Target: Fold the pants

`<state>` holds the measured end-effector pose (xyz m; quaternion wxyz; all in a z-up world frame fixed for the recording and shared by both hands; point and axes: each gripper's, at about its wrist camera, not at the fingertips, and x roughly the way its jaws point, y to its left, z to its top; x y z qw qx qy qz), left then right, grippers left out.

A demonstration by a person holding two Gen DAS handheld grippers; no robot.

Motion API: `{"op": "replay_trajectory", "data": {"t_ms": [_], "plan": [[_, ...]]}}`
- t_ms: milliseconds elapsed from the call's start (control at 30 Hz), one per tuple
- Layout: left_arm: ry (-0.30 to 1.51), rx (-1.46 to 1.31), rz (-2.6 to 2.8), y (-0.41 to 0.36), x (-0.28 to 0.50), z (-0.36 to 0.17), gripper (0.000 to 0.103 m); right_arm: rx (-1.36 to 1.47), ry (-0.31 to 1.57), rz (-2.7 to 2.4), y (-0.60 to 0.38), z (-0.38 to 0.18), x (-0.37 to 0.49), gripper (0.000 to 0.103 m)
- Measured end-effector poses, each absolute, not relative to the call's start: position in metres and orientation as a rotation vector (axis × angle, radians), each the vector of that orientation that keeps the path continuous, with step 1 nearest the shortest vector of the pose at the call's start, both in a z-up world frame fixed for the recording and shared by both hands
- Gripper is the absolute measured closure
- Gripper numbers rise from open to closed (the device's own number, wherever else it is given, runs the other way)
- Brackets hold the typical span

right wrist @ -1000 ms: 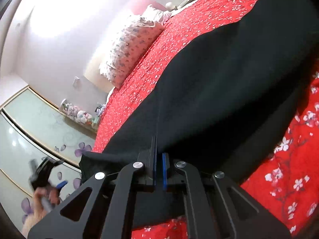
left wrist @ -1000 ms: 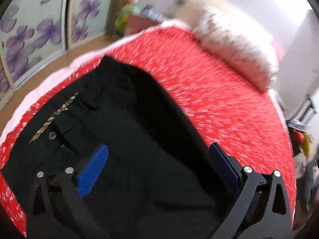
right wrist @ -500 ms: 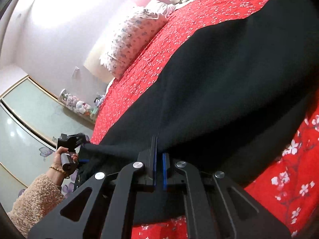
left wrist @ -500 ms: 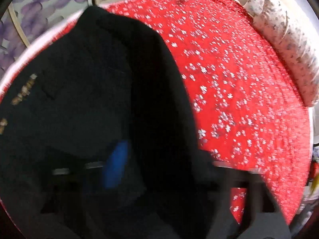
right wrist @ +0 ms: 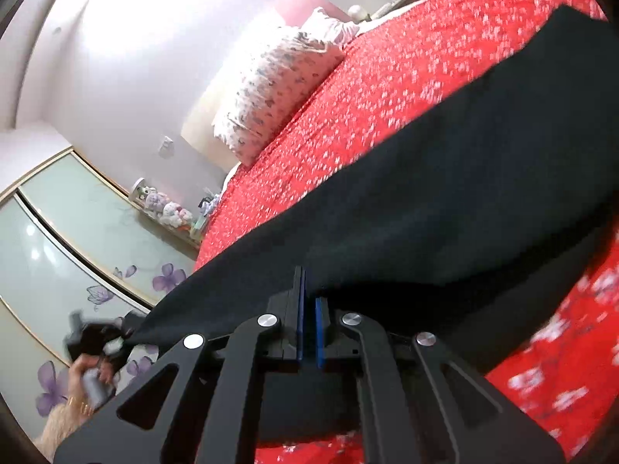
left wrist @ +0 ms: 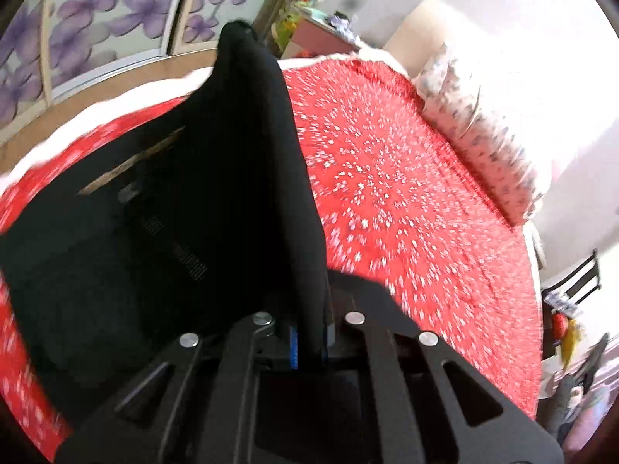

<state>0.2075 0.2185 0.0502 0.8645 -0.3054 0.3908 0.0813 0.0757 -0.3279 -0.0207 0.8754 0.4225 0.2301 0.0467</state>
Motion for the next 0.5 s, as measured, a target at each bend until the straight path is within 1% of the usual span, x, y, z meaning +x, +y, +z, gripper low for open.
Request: {"op": "replay_trajectory", "data": {"t_ms": [133, 233, 367, 500], "plan": [[0.761, -0.656, 0.164, 0.225, 0.131, 0.046, 0.095, 0.894, 0.451, 0.071, -0.349, -0.001, 0.057, 0.099], [0.744, -0.683, 0.171, 0.225, 0.075, 0.024, 0.095, 0.858, 0.488, 0.058, -0.357, 0.011, 0.045, 0.099], [0.787, -0.771, 0.192, 0.231, 0.053, -0.016, 0.093, 0.792, 0.594, 0.013, -0.354, 0.006, 0.035, 0.099], [0.754, -0.862, 0.142, 0.238, 0.053, -0.023, 0.088, 0.824, 0.702, 0.011, -0.357, -0.006, 0.033, 0.098]]}}
